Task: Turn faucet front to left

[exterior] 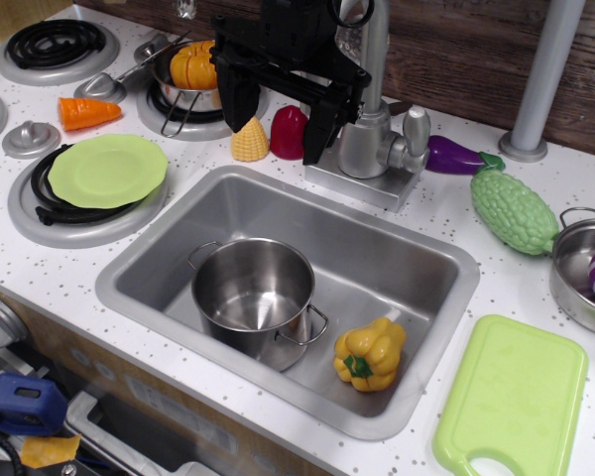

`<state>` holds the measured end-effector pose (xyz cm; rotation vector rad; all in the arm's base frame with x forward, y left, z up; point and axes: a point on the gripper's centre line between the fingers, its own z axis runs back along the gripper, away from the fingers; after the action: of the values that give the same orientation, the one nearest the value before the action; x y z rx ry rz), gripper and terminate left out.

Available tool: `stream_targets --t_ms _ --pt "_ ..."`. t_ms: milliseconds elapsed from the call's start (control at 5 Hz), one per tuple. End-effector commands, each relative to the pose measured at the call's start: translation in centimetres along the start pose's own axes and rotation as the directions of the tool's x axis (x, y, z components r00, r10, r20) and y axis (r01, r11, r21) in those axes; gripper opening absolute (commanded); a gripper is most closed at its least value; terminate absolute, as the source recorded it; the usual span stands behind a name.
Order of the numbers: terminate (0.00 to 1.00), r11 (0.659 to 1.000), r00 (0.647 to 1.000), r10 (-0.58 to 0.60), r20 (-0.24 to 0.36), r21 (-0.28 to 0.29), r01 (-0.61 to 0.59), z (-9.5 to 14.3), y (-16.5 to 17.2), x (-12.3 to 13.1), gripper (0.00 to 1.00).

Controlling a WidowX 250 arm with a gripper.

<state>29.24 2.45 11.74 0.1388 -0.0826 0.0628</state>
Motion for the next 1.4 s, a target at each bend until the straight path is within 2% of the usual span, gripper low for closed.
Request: stream_targets --t_ms 0,200,800,1000,1200 --pt "0.00 1.000 1.000 0.000 0.000 0.000 0.000 0.0 0.0 0.0 1.00" --pt "0.00 0.998 0.995 0.015 0.094 0.065 -0.021 -0.6 0.1 0.7 1.00" --pt "0.00 0.997 0.969 -0.003 0.246 0.076 -0.017 1.5 1.2 2.9 1.00" --pt "0.00 0.995 0.951 0.009 0.309 0.094 -0.040 1.8 1.3 3.6 1.00" --pt "0.00 0.989 0.928 0.001 0.372 0.137 -0.056 2.3 1.1 4.4 1.00"
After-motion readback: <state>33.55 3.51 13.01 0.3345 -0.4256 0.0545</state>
